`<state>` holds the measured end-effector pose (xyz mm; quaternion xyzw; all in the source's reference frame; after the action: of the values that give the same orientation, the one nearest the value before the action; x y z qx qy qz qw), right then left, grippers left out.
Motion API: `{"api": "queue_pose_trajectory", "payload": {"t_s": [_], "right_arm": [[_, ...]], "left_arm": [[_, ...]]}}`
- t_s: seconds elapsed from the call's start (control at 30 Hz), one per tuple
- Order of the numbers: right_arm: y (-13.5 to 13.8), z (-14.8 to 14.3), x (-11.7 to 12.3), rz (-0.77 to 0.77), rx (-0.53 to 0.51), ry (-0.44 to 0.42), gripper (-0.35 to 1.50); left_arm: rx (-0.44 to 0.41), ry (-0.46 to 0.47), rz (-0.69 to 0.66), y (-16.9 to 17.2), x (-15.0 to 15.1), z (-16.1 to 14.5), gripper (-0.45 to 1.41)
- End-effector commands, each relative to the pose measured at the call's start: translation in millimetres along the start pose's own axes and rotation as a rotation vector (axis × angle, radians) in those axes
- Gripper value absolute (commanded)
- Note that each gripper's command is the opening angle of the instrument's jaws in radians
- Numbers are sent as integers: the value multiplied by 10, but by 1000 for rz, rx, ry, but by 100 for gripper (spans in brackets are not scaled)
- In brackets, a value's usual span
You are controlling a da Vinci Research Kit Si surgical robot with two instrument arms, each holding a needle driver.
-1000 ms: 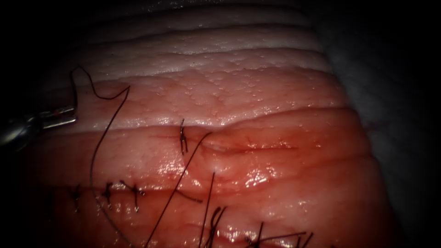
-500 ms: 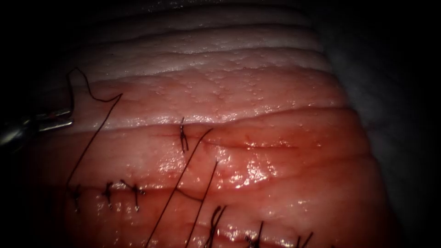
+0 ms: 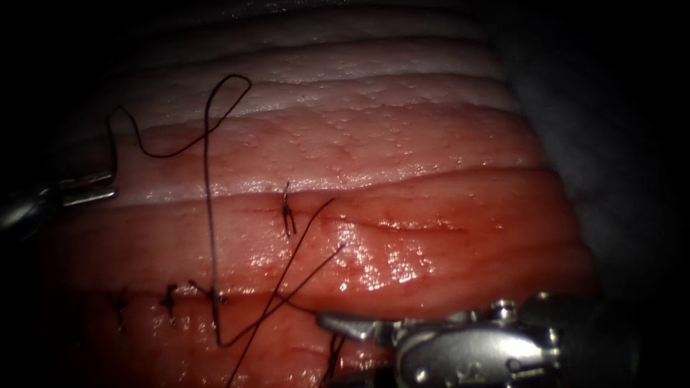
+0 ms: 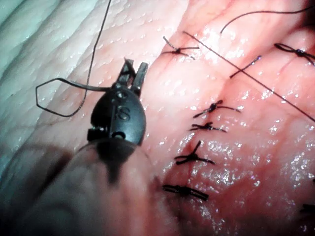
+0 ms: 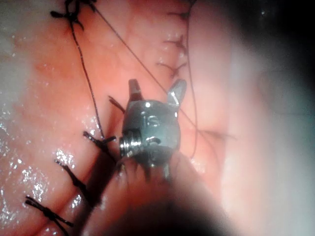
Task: Wound Closure
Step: Grab and pull suture through wound with right end-effector until short tail remains
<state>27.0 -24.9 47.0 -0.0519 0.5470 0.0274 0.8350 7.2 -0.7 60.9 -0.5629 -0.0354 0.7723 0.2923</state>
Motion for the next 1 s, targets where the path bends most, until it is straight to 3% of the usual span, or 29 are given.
{"api": "queue_pose_trajectory", "payload": {"t_s": [0.03,0.17,0.23,0.47,0.5,0.57,0.6,0.83,1.0], "right_arm": [[6,12,-20,-5,-9,-11,130],[33,37,-81,-4,-48,-52,133],[44,50,-101,-4,-64,-68,133],[48,70,-120,-6,-73,-81,121],[46,73,-121,-7,-68,-87,108],[40,76,-123,-13,-25,-119,2],[37,77,-124,4,3,-142,-35],[21,74,-117,91,112,-218,-35],[-14,46,-71,76,118,-222,-35]], "left_arm": [[0,1,1,0,-4,7,-45],[0,0,1,-1,-5,5,-45],[1,-1,2,-1,-5,5,-45],[2,-1,2,-1,-5,5,-45],[2,-1,-4,-1,-5,5,-45],[1,-1,-4,-1,-5,5,-45],[1,-1,-4,-2,-5,5,-45],[-1,-2,-12,-16,-11,10,-45],[14,-16,-23,-48,-19,12,-45]]}}
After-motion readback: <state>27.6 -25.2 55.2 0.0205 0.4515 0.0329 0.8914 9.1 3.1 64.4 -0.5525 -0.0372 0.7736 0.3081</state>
